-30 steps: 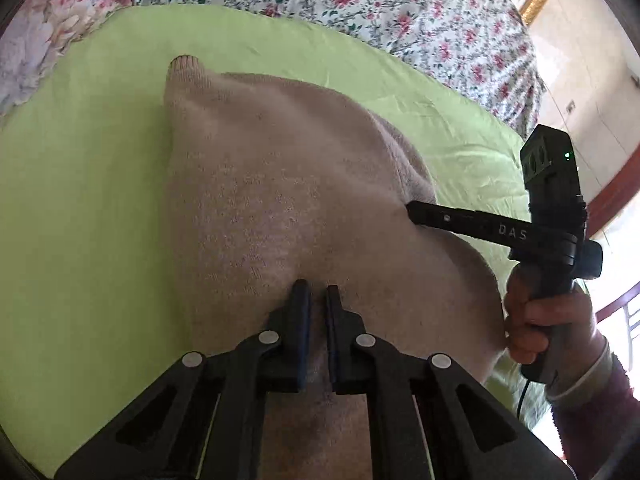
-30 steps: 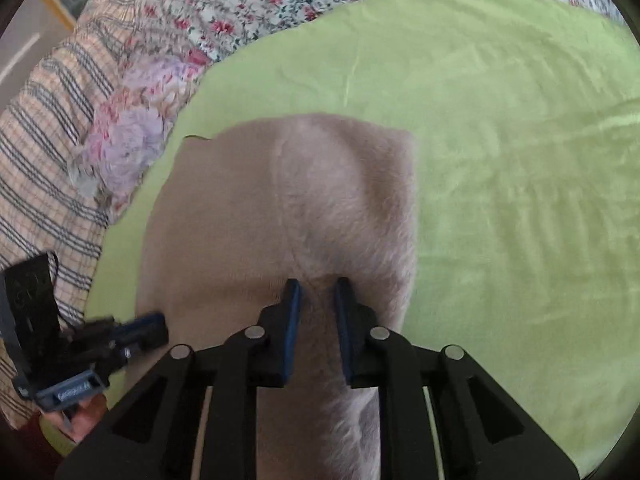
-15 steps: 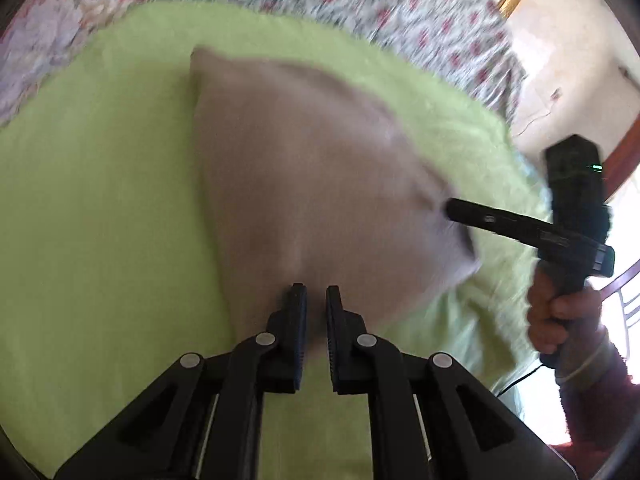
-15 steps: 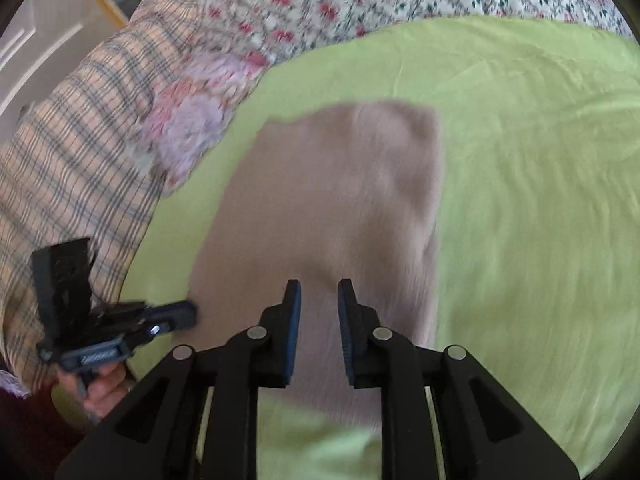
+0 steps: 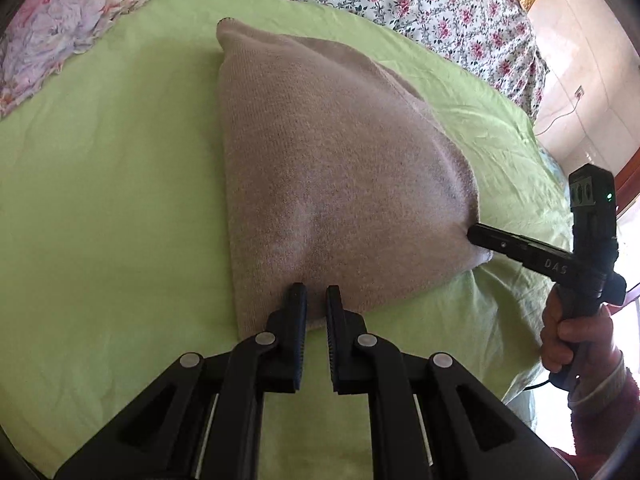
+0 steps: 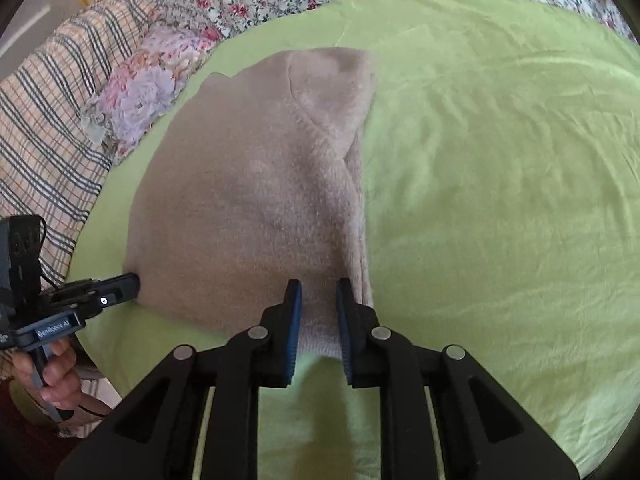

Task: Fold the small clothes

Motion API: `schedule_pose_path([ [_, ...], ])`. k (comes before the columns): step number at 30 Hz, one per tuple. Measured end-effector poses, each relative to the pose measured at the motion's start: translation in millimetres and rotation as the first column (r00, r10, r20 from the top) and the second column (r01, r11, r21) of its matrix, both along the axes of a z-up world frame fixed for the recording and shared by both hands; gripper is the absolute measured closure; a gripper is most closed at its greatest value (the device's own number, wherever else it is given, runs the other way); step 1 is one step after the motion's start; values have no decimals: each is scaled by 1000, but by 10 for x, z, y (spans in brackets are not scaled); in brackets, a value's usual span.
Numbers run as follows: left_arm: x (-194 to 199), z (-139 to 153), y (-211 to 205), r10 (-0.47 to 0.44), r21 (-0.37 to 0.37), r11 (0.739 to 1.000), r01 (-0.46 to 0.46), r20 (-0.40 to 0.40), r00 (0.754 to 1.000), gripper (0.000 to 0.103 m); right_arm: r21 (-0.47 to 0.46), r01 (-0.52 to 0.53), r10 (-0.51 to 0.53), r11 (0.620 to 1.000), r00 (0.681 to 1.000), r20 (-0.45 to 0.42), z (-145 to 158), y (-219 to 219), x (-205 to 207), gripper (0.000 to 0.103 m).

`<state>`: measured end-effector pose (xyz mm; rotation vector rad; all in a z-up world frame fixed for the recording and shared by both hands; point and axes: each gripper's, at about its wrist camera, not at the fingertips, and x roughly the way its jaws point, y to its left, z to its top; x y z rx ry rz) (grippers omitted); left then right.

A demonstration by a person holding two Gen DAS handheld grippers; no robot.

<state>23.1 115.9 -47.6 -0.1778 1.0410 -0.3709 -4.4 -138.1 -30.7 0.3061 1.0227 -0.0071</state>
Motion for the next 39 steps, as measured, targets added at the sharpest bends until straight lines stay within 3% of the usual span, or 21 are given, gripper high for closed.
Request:
schedule_pose_path([
  [9, 4, 113, 140, 1, -4, 1000, -1, -40, 999, 92, 0, 1, -1, 1000, 1000, -9, 93, 68, -72, 84],
  [11, -50, 212, 180, 9, -2, 1000, -9, -14, 1000, 83, 25, 12, -13, 1000, 999, 31, 226, 43, -71, 84],
  [13, -91, 349, 212, 29, 31, 999, -30, 36, 999, 56, 65, 43, -48, 997, 995, 89, 373, -57, -22, 82],
  [14, -91, 413, 231, 40, 39, 998, -43, 59, 997, 52, 97, 59, -69, 994, 991, 112, 425, -128, 26, 77],
  [17, -17, 486, 277, 52, 32, 998, -55, 79, 996, 52, 175, 100, -127, 979, 981, 145, 459, -341, 250, 65],
  [22, 220, 420, 326, 95, 25, 995, -96, 39, 995, 52, 278, 160, -196, 947, 974, 109, 285, -629, 745, 65],
  [29, 549, 287, 304, 100, 1, 995, -100, -7, 995, 49, 337, 200, -225, 920, 974, 38, -31, -850, 1352, 58],
  [30, 596, 232, 285, 102, 9, 995, -101, -22, 995, 49, 331, 197, -215, 923, 976, 19, -83, -856, 1414, 60],
  [31, 607, 194, 269, 99, 12, 995, -99, -30, 995, 49, 309, 171, -187, 936, 982, 22, -83, -820, 1485, 91],
  [32, 622, 154, 248, 93, 18, 996, -92, -39, 995, 49, 289, 163, -185, 943, 982, 49, -26, -810, 1478, 95],
  [34, 623, 99, 211, 83, 28, 996, -82, -46, 995, 47, 237, 155, -182, 959, 978, 98, 109, -765, 1459, 95],
  [39, 633, 7, 155, 67, 30, 997, -66, -67, 995, 47, 61, 160, -159, 985, 987, -14, -178, -660, 1569, 94],
])
